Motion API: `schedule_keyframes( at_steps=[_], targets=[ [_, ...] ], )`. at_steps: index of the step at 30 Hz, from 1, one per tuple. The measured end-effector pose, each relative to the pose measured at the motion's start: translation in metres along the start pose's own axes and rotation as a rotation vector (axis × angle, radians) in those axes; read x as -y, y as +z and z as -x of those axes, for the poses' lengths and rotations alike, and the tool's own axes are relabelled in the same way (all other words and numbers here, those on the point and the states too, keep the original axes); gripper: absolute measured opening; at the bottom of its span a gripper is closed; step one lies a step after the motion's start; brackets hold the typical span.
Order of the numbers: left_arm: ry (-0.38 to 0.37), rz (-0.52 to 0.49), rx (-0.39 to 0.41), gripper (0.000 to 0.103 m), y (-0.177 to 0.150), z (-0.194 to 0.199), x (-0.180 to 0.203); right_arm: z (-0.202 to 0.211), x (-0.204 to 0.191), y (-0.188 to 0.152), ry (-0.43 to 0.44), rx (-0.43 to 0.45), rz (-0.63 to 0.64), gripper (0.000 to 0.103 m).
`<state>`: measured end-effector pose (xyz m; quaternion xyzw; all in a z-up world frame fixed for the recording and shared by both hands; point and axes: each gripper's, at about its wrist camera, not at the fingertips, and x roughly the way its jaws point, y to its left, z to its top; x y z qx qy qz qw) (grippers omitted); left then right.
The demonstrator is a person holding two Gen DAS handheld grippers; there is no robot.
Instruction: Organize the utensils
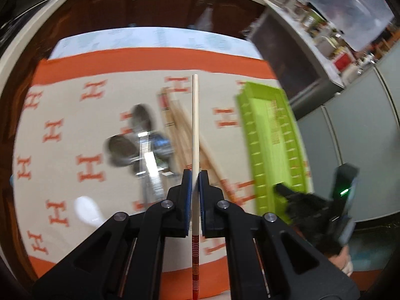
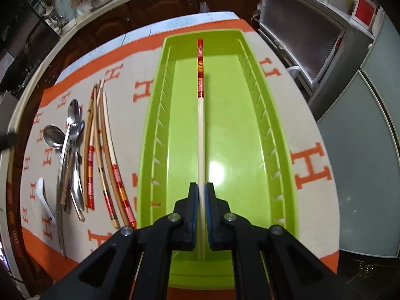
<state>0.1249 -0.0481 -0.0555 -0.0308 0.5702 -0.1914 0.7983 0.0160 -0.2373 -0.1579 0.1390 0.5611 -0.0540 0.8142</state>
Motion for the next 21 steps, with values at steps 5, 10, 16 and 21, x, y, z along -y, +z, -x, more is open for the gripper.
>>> schedule_keyframes(
  at_steps=[5,10,16,21],
  targets=[
    [-0.057,-0.036,-0.001,0.003,0.025,-0.023,0.063,0.001,0.023,-0.008,0.060,-0.024,-0.123,0.010],
    [-0.093,-0.009,-0.022,0.003,0.048,-0.062,0.112,0.019,0.042,-0.027,0.073,0.029,-0.184,0.010],
    [-0.092,0.030,-0.008,0.003,0.061,-0.110,0.141,0.034,0.055,-0.048,0.074,0.059,-0.215,0.010],
    [-0.007,0.036,-0.056,0.003,0.054,-0.153,0.142,0.039,0.056,-0.047,0.081,0.072,-0.228,0.010]
  ],
)
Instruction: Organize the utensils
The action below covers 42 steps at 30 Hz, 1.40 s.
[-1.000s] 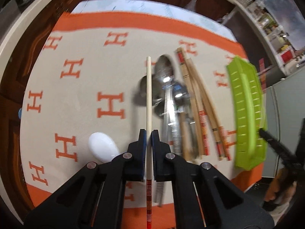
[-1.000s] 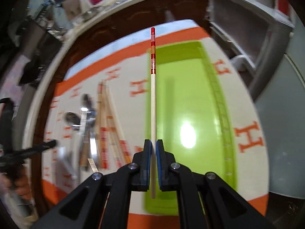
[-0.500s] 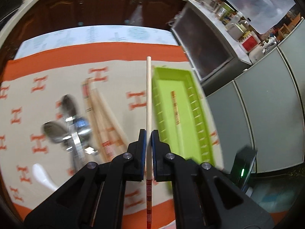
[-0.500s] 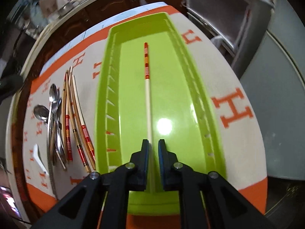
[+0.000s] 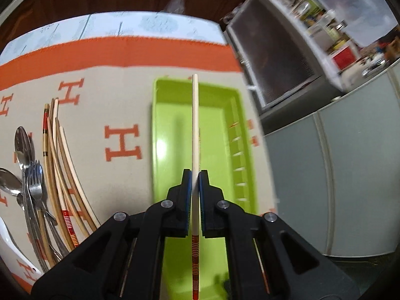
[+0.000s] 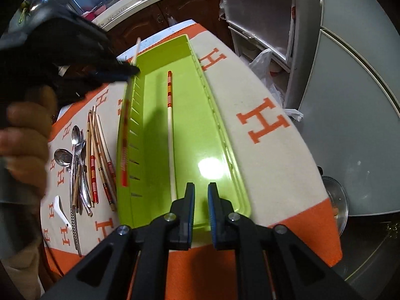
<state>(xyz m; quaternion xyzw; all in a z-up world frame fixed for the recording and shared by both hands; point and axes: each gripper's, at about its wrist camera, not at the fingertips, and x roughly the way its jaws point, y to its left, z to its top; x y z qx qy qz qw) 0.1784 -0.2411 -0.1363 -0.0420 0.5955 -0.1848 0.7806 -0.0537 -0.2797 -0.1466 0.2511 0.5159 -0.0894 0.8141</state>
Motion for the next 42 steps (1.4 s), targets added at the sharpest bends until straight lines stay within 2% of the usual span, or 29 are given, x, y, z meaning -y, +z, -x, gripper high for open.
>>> schedule_keyframes(
  at_steps=[3,5,11,18,23,36,42],
  targets=[
    [0.088,-0.022,-0.022,0.003,-0.006,-0.019,-0.006,0.002,-0.001,0.000,0.005,0.002,0.009,0.010],
    [0.122,-0.075,0.015,0.004,-0.009,-0.018,-0.003,0.002,-0.003,0.000,0.007,0.003,0.013,0.010],
    [0.166,-0.133,0.020,0.005,-0.012,-0.016,-0.007,0.000,-0.007,0.006,0.015,-0.010,0.029,0.010],
    [0.164,-0.160,0.024,0.005,-0.019,-0.007,-0.017,0.012,-0.017,0.005,0.020,0.017,0.065,0.010],
    [0.129,-0.165,0.010,0.005,-0.020,-0.002,-0.025,0.017,-0.020,0.005,0.009,0.022,0.057,0.010],
    [0.097,-0.197,0.021,0.005,-0.031,0.021,-0.027,0.027,-0.023,0.004,0.006,0.042,0.055,0.010],
    [0.109,-0.205,0.026,0.005,-0.036,0.026,-0.026,0.031,-0.028,0.002,0.005,0.050,0.060,0.010]
  ],
)
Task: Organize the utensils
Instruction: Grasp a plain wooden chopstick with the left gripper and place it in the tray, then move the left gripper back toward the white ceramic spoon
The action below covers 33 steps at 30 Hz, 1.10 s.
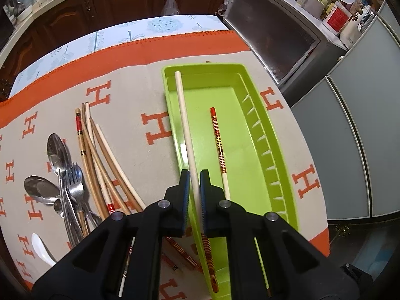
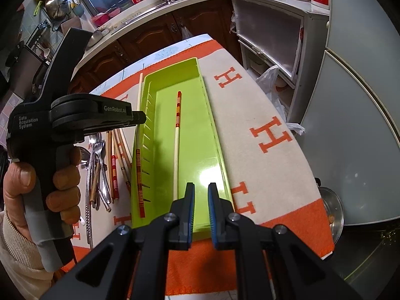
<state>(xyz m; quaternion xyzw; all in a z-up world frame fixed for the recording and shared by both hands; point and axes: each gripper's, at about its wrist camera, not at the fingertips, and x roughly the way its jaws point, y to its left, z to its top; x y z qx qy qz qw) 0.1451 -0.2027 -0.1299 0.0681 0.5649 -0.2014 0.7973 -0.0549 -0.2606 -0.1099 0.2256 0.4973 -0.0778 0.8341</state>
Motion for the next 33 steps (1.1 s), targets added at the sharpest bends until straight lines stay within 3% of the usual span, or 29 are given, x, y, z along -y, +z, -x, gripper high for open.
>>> schedule_keyframes(
  at_steps=[7,12,22,33],
  targets=[
    [-0.016,-0.003,-0.008,0.005,-0.011,0.008,-0.004,0.000,0.000,0.000,0.000,-0.005,0.002,0.010],
    [-0.023,-0.010,-0.001,0.011,-0.021,0.017,-0.008,0.001,-0.003,0.000,-0.002,-0.004,0.009,0.010],
    [-0.043,0.018,0.034,0.012,-0.050,0.053,-0.036,0.002,-0.011,-0.001,-0.010,-0.010,0.026,0.010],
    [0.092,0.057,0.156,0.012,-0.085,0.105,-0.103,-0.003,-0.034,-0.001,-0.013,-0.026,0.077,0.010]
  ],
)
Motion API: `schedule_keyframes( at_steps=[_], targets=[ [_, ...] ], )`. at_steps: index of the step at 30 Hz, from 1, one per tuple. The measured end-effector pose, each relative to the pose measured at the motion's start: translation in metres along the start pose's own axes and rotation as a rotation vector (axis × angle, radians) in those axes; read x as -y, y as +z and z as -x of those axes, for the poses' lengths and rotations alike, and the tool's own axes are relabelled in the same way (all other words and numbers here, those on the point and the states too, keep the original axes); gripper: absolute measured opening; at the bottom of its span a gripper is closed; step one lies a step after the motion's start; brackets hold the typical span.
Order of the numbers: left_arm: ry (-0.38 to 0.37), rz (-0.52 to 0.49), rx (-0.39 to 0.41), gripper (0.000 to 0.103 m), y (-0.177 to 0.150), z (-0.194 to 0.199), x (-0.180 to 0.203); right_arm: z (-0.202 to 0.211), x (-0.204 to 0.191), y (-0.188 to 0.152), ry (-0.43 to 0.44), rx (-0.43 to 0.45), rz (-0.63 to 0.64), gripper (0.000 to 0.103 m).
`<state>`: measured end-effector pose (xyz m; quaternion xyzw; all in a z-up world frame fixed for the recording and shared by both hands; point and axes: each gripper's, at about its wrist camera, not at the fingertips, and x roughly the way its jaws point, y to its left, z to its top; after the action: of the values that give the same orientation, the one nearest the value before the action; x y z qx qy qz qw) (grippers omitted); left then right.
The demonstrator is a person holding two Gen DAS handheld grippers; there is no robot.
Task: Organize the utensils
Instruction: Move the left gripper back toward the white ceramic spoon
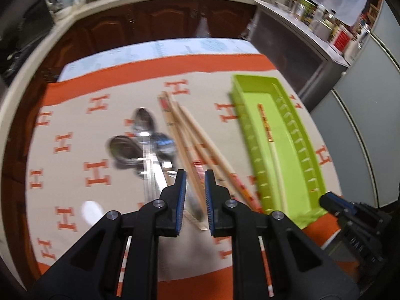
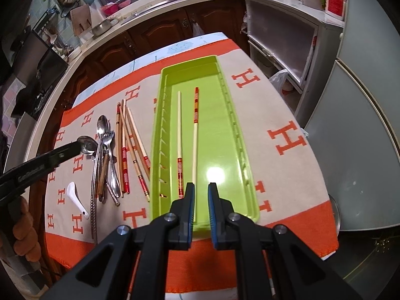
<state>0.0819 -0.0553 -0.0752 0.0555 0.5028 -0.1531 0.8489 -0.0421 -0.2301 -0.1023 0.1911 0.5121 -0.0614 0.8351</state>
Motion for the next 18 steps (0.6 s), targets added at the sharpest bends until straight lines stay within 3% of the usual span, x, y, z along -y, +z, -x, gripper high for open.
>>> schedule_keyframes(
  at_steps=[8,14,18],
  targets=[
    [0.182,0.047,0.061,0.012,-0.017,0.018,-0.075,-0.002,-0.038,0.016,0.014,-0.008,0.109,0.010],
    [0.243,0.147,0.054,0.013,-0.026,0.021,-0.139,-0.003,-0.082,0.044,0.092,-0.034,0.200,0.010],
    [0.229,0.177,0.015,0.031,-0.034,0.013,-0.164,-0.019,-0.113,0.059,0.167,-0.110,0.246,0.010]
  ],
)
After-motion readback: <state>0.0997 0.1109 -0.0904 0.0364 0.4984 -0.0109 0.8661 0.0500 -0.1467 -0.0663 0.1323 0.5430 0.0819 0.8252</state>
